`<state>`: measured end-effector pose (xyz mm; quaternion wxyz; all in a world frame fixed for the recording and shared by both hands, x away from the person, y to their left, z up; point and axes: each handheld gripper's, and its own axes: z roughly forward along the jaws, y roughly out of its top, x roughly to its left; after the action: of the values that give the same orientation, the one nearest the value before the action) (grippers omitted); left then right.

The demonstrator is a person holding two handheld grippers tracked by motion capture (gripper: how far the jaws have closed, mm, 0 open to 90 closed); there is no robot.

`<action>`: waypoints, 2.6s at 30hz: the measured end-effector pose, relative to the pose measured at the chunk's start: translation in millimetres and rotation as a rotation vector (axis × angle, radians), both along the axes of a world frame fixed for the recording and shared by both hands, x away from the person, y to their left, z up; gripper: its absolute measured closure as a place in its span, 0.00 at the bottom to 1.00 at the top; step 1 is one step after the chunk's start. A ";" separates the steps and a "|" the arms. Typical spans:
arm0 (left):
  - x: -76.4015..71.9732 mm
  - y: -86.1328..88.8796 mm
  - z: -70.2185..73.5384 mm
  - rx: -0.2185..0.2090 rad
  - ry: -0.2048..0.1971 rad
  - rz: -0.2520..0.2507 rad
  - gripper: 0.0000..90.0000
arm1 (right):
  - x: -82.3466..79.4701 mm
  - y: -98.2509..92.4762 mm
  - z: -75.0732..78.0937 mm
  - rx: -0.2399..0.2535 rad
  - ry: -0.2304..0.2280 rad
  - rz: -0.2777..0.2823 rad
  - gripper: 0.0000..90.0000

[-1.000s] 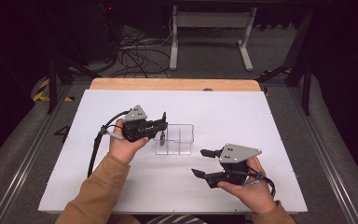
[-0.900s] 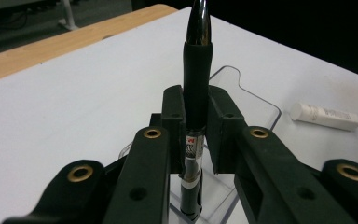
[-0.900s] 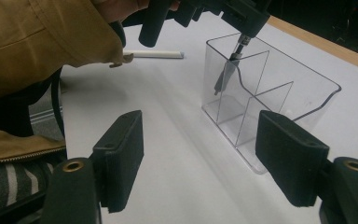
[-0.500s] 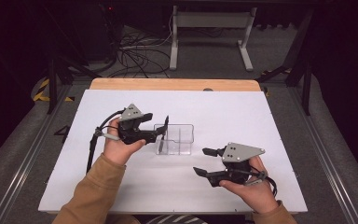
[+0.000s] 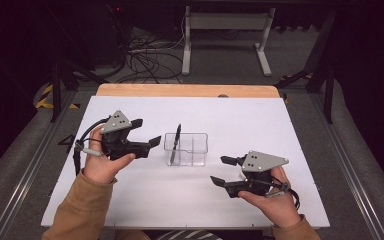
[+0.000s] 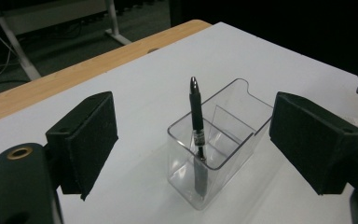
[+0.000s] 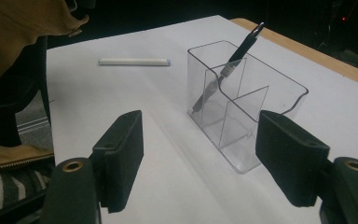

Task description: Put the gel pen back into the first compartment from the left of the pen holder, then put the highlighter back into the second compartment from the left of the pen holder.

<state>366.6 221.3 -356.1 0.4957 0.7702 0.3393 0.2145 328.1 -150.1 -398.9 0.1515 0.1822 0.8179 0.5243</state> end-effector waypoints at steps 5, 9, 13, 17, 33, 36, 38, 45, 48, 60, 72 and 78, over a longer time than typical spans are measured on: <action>-2.4 5.9 -1.7 0.011 0.015 0.014 0.18 | -0.3 0.0 0.1 0.000 -0.001 -0.003 0.37; -4.0 10.8 -2.8 0.022 0.018 0.026 0.18 | 0.1 0.1 -0.1 -0.001 0.001 -0.004 0.37; -5.8 18.2 -3.7 0.055 0.023 0.047 0.18 | 0.3 -0.5 0.0 -0.001 0.000 -0.006 0.37; -8.3 22.1 -4.3 0.073 0.033 0.056 0.19 | 0.8 -1.4 0.4 0.003 -0.001 -0.008 0.37; -16.7 45.4 -14.0 0.101 0.062 0.089 0.18 | 2.8 -9.3 2.2 0.010 -0.007 -0.043 0.37; -17.3 49.4 -17.7 0.105 0.074 0.081 0.18 | 4.3 -10.8 1.7 0.006 -0.009 -0.053 0.37; -17.1 53.3 -20.2 0.106 0.080 0.066 0.18 | 4.8 -11.7 1.6 0.005 -0.010 -0.059 0.37; -17.4 67.2 -28.6 0.124 0.115 0.059 0.19 | 7.0 -18.3 1.9 0.001 -0.018 -0.087 0.37; -17.5 71.3 -32.7 0.138 0.138 0.066 0.19 | 7.8 -19.8 1.4 -0.002 -0.018 -0.096 0.36; -16.2 84.3 -48.3 0.184 0.204 0.091 0.23 | 10.2 -24.8 -0.1 -0.020 -0.021 -0.126 0.35; -18.3 89.3 -51.8 0.173 0.270 0.132 0.27 | 10.6 -23.0 -1.2 -0.031 -0.023 -0.125 0.35; -17.8 86.5 -54.2 0.157 0.337 0.137 0.34 | 10.3 -23.2 -1.2 -0.027 -0.020 -0.124 0.36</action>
<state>348.8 307.9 -410.3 0.3546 0.8065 0.4513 0.1418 338.3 -173.3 -400.0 0.1943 0.2252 0.8105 0.5046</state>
